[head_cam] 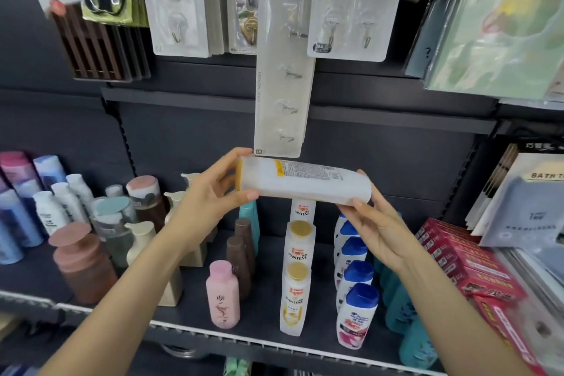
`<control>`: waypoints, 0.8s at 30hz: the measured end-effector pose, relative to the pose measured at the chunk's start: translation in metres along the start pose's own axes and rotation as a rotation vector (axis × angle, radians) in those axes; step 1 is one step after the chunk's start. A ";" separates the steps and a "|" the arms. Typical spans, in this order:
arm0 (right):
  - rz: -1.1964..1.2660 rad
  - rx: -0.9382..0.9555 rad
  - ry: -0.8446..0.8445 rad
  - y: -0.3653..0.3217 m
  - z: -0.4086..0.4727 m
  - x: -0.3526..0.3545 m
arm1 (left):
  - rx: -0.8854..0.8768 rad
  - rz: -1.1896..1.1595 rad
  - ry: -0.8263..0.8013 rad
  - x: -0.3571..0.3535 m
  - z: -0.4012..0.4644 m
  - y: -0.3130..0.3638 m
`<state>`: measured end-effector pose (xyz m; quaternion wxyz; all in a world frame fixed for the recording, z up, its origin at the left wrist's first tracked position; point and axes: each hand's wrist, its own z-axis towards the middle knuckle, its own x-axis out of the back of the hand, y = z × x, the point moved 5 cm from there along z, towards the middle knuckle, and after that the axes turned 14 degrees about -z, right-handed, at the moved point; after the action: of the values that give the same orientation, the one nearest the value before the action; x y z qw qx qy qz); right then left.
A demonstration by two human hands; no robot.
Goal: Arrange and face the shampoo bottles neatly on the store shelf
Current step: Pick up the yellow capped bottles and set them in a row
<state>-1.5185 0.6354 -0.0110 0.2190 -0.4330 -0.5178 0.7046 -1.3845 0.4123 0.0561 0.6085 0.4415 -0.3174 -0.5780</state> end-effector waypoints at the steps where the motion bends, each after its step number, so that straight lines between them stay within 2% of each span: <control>1: 0.009 0.006 -0.003 -0.001 0.000 0.000 | 0.007 0.008 -0.013 0.001 -0.001 0.000; 11: -0.026 0.056 -0.012 -0.009 0.000 -0.005 | -0.002 0.002 -0.003 0.011 -0.004 -0.003; 17: -0.359 0.059 0.105 -0.008 -0.003 -0.006 | -0.008 -0.003 0.235 0.015 0.004 -0.011; 24: -0.486 0.104 0.077 -0.008 -0.004 -0.009 | 0.182 -0.143 0.378 0.020 0.012 -0.031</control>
<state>-1.5119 0.6339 -0.0007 0.4236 -0.3104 -0.5610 0.6399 -1.4054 0.3921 0.0309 0.5722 0.6166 -0.2166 -0.4955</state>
